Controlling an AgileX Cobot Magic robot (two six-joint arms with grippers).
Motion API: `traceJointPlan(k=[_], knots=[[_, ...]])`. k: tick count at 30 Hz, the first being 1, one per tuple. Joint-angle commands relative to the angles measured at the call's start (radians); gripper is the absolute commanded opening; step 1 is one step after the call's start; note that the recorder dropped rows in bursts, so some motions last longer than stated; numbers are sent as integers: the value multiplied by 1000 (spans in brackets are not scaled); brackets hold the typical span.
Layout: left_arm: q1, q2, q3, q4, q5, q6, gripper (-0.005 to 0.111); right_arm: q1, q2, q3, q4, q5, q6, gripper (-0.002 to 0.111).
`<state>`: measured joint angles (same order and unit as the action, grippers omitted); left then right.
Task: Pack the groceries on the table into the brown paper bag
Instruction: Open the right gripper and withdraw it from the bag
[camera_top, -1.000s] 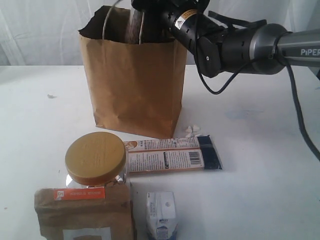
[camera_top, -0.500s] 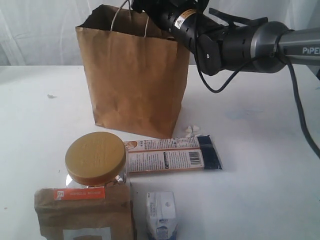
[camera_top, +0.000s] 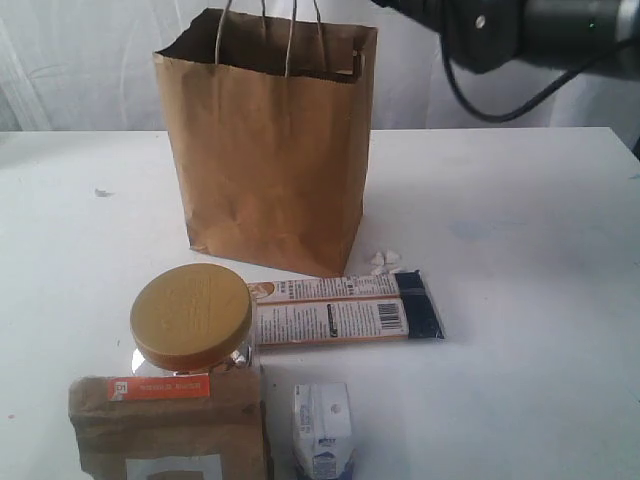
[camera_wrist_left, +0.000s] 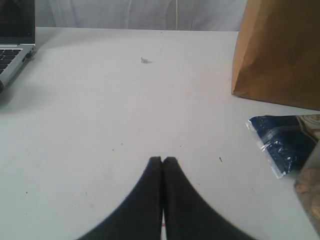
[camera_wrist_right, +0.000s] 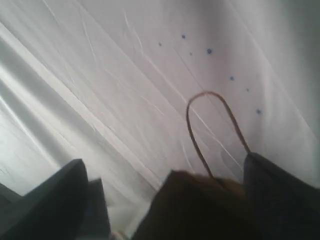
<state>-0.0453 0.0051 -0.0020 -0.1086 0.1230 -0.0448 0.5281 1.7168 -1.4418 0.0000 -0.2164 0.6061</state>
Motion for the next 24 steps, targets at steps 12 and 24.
traceJointPlan(k=[12, 24], knots=[[-1, -5, 2, -6, 1, -1, 0, 0, -467, -2, -72, 884, -800, 77], [-1, -5, 2, -6, 1, -1, 0, -212, -546, 248, -704, 1211, -385, 77]])
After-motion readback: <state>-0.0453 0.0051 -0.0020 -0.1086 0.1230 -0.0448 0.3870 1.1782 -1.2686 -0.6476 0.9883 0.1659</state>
